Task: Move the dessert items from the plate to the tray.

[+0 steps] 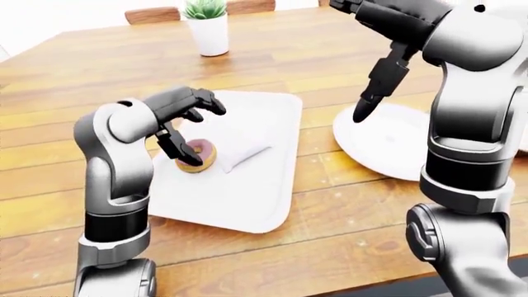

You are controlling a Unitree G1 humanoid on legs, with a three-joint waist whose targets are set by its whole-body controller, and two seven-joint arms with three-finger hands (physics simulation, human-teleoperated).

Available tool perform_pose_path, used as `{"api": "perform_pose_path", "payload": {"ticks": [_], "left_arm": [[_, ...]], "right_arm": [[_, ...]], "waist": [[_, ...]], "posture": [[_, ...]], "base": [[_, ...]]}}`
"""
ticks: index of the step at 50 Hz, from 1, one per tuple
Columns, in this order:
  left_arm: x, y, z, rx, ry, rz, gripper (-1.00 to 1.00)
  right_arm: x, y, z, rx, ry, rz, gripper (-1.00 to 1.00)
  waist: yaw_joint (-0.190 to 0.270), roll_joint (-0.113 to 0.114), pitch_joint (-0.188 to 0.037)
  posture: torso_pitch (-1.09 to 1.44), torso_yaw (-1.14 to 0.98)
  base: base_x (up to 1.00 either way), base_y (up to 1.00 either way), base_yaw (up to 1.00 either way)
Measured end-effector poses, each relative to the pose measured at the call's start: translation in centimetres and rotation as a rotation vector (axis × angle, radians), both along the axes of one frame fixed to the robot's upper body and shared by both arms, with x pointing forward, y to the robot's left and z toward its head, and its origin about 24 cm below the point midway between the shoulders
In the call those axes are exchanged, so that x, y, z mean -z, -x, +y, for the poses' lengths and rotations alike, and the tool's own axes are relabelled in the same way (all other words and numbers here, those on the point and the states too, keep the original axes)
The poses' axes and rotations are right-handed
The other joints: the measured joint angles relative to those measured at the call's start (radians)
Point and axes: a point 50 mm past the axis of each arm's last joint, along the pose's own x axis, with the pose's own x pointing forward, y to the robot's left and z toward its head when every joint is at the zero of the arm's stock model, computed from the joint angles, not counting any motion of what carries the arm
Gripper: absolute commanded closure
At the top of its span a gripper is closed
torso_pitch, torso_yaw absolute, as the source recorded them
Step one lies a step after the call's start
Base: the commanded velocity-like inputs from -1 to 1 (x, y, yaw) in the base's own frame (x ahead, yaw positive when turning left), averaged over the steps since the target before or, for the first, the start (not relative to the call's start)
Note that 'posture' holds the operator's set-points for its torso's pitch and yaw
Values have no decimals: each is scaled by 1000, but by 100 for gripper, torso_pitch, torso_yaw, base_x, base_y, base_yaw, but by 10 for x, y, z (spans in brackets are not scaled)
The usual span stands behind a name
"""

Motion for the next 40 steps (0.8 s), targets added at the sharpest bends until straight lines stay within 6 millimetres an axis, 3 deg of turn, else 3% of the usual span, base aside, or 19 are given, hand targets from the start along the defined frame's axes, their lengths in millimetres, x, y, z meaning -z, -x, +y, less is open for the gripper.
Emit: {"api": "perform_pose_path", "payload": {"ticks": [6, 9, 16, 26, 29, 32, 40], "left_arm": [[-17, 9, -7, 27, 26, -34, -54], [-34, 14, -8, 35, 63, -74, -99], [-82, 31, 5, -3, 181, -183, -100], [-144, 56, 37, -121, 364, -381, -100], [-149, 67, 47, -166, 358, -448, -100], [-142, 78, 56, -197, 330, -488, -100], [-129, 101, 74, -257, 273, -550, -100]], "right_arm": [[-5, 3, -5, 11, 5, -4, -100], [-10, 9, -11, 19, 11, -17, -100], [-16, 34, -30, 42, 28, -51, -100], [-31, 83, -78, 138, 17, -94, -100], [-38, 104, -91, 169, 15, -122, -100], [-45, 127, -104, 205, 7, -150, -100], [-47, 172, -127, 271, -39, -214, -100]], "waist": [[7, -7, 16], [8, -26, 32], [14, -60, 49], [21, -65, 54], [21, -63, 54], [22, -62, 54], [23, -80, 57]], "posture": [[0, 0], [0, 0], [0, 0], [0, 0], [0, 0], [0, 0], [0, 0]], "base": [[0, 0, 0], [0, 0, 0], [0, 0, 0], [0, 0, 0], [0, 0, 0], [0, 0, 0], [0, 0, 0]]}}
